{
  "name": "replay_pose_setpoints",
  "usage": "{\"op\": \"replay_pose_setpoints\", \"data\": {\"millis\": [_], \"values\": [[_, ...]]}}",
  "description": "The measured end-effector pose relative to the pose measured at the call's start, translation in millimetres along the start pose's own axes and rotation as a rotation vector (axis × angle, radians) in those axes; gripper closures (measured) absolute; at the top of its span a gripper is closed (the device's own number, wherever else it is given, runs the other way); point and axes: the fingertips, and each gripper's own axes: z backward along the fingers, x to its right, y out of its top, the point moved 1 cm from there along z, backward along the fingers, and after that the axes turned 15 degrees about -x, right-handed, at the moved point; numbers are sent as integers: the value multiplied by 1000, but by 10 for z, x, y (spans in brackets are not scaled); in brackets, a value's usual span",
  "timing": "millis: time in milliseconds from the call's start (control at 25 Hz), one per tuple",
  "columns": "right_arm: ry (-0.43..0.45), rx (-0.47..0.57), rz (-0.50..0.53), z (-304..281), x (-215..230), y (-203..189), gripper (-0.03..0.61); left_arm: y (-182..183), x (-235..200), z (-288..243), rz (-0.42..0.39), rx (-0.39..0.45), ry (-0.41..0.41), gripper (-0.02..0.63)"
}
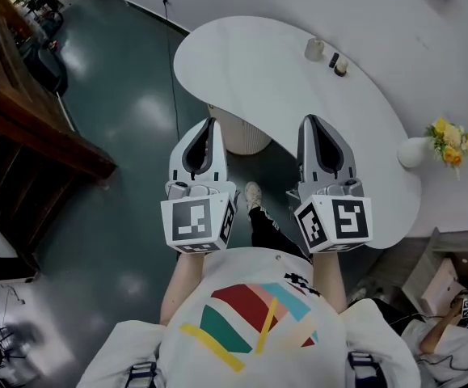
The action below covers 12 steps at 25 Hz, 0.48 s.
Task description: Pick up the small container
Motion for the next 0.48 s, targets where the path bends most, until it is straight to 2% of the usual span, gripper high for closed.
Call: {"op": "replay_pose_setpoints", "data": {"millis": [160,480], "values": [[31,5,25,-300,34,136,566,127,-90,-310,-3,9,9,595],[17,-32,58,-991,348,212,566,431,-178,-956,-11,34,-2,595]]}}
